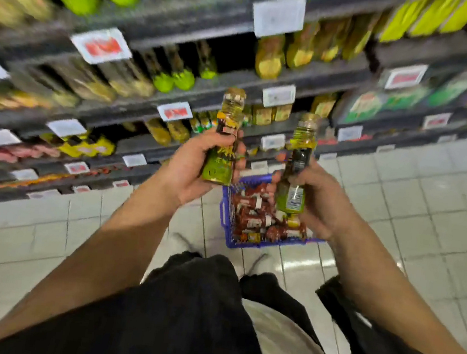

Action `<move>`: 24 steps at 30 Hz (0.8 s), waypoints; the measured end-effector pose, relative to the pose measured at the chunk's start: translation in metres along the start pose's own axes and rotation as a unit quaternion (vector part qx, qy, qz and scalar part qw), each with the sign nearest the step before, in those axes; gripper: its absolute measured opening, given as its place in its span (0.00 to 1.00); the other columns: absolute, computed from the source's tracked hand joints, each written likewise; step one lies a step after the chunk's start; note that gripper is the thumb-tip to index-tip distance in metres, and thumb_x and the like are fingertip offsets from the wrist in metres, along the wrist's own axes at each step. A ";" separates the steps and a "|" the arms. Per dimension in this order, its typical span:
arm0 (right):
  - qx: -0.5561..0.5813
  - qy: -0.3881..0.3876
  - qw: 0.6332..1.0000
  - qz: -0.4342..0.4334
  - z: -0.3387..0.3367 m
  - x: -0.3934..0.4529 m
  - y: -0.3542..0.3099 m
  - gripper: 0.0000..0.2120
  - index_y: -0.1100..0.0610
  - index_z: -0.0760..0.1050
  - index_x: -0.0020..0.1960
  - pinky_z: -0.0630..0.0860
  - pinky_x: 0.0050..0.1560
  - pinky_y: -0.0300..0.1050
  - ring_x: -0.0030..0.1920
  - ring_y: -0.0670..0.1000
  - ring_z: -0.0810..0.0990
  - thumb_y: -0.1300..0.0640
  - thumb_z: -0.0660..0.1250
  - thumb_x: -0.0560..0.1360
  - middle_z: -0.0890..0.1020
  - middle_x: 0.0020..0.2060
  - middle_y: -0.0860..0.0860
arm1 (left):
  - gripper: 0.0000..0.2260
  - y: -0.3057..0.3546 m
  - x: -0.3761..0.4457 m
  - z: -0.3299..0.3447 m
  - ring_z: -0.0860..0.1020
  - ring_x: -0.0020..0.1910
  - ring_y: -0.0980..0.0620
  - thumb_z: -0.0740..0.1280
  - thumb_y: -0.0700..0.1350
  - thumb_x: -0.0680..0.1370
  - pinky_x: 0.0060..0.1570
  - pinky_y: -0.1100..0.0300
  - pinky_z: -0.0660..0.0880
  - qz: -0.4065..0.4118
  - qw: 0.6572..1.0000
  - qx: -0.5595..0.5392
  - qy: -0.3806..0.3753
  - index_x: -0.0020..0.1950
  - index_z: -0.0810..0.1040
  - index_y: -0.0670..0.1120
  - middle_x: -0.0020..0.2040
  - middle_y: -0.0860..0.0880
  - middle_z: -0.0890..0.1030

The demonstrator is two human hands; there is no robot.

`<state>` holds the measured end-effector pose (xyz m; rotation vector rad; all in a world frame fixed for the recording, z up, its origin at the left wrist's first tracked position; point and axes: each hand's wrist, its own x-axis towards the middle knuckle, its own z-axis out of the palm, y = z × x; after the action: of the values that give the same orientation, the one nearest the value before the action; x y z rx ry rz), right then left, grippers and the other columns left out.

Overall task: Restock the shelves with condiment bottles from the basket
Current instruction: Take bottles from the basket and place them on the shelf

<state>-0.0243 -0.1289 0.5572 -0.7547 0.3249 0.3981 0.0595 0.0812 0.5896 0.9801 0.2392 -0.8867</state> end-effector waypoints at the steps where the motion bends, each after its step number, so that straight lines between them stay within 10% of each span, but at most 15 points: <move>1: -0.027 -0.002 1.000 -0.015 0.022 0.001 -0.007 0.16 0.58 0.76 0.57 0.80 0.38 0.50 0.37 0.57 0.81 0.64 0.65 0.70 0.81 0.39 0.58 | 0.12 0.014 -0.015 0.006 0.77 0.36 0.48 0.68 0.44 0.73 0.37 0.56 0.75 0.018 1.000 -0.001 -0.009 0.55 0.76 0.44 0.44 0.46 0.78; 8: -0.160 -0.024 0.977 -0.138 0.161 0.009 -0.033 0.04 0.53 0.77 0.45 0.76 0.30 0.47 0.30 0.56 0.78 0.60 0.70 0.73 0.81 0.37 0.60 | 0.17 0.105 -0.104 0.000 0.77 0.38 0.45 0.61 0.43 0.77 0.41 0.54 0.77 0.161 0.983 0.036 -0.074 0.65 0.72 0.38 0.45 0.43 0.78; 24: -0.168 -0.099 0.946 -0.259 0.337 0.052 -0.046 0.25 0.61 0.75 0.68 0.80 0.47 0.47 0.45 0.52 0.80 0.55 0.72 0.74 0.80 0.44 0.52 | 0.12 0.253 -0.189 -0.074 0.85 0.52 0.42 0.75 0.44 0.73 0.44 0.51 0.82 0.396 0.897 0.197 -0.020 0.55 0.81 0.50 0.52 0.44 0.86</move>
<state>0.0904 0.0932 0.7938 -1.0880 -0.1422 0.0251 0.1419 0.3067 0.8079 1.2923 -0.3821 -0.1936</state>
